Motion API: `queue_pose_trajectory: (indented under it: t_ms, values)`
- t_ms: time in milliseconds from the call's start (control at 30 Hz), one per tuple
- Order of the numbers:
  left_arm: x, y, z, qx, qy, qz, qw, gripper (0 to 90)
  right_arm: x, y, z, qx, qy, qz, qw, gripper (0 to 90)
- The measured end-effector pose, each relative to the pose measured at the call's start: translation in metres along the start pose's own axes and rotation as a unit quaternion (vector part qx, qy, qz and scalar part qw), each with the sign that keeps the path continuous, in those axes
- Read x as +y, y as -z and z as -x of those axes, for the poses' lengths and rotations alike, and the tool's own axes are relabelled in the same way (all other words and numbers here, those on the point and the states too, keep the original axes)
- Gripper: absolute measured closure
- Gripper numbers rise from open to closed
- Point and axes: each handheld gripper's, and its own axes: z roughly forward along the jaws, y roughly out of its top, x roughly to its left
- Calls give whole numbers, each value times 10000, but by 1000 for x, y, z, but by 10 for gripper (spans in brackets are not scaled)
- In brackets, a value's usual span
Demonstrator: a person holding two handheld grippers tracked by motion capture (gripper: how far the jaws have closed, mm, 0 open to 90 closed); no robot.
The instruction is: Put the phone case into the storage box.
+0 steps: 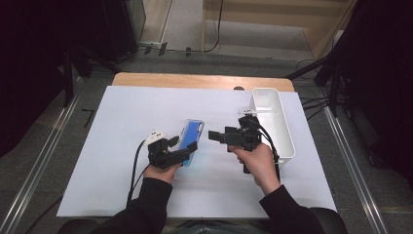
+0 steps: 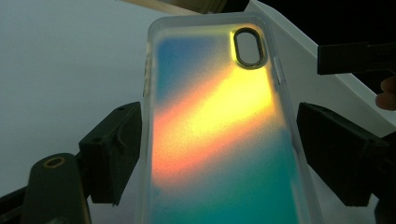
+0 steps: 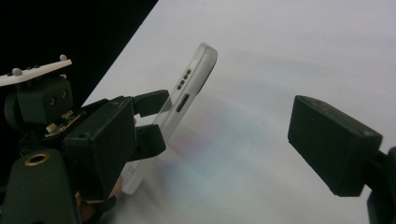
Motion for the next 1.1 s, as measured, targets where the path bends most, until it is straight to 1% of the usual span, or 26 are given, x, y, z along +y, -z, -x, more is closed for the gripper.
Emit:
queue_pose_trajectory:
  t_ms: [33, 67, 100, 133, 233, 267, 300, 333, 400, 500, 567, 633, 700, 800, 933, 967, 1000, 1100]
  values:
    - [0, 0, 1, -5, -2, 2, 10000, 167, 1, -1, 0, -3, -23, 13, 10000, 139]
    - [-1, 0, 1, -1, 5, 7, 10000, 167, 1, -2, 0, 0, -20, -31, 10000, 139]
    - [-1, -1, 2, -9, -3, 14, 10000, 167, 1, -4, 0, -10, -1, 5, 10000, 139]
    - [-1, -1, 2, -2, -7, 22, 10000, 167, 2, -7, 0, -25, -38, 21, 10000, 139]
    - [-2, -1, 3, 24, -75, 18, 10000, 167, 4, -9, 0, -16, -44, 17, 10000, 140]
    - [-2, -1, 3, 16, -80, 16, 10000, 167, 5, -11, 0, -19, -81, 16, 10000, 146]
    - [-3, -1, 3, 24, -89, 14, 10000, 167, 7, -13, 1, -5, -87, -19, 10000, 198]
    - [-3, -1, 3, 22, -83, 7, 10000, 167, 8, -14, 1, -12, -124, -55, 9999, 201]
    - [-3, -1, 3, 29, -62, -15, 10000, 167, 9, -16, 2, 1, -129, -43, 9999, 201]
    - [-3, -1, 3, 50, -91, 27, 9999, 167, 11, -18, 3, -8, -175, -65, 9998, 202]
    - [-3, -1, 3, 76, -122, 50, 9999, 167, 12, -21, 4, 1, -231, -88, 9997, 208]
    - [-3, -1, 3, 64, -111, 52, 9999, 167, 13, -23, 6, 15, -299, -97, 9995, 213]
    - [-3, 0, 3, 57, -108, 53, 9999, 167, 13, -24, 7, 86, -393, -143, 9991, 223]
    - [-3, -1, 2, 61, -83, 52, 9999, 167, 14, -27, 7, 102, -457, -191, 9987, 236]
    - [-3, -1, 3, 56, -94, 73, 9999, 167, 17, -32, 4, 91, -494, -245, 9984, 251]
    - [-3, -1, 3, 61, -99, 66, 9999, 167, 19, -33, 4, 83, -455, -260, 9986, 258]
    - [-3, -1, 3, 70, -102, 69, 9999, 167, 20, -35, 3, 79, -474, -291, 9984, 264]
    - [-4, 0, 4, 78, -113, 54, 9999, 167, 24, -39, 2, 24, -476, -283, 9985, 276]
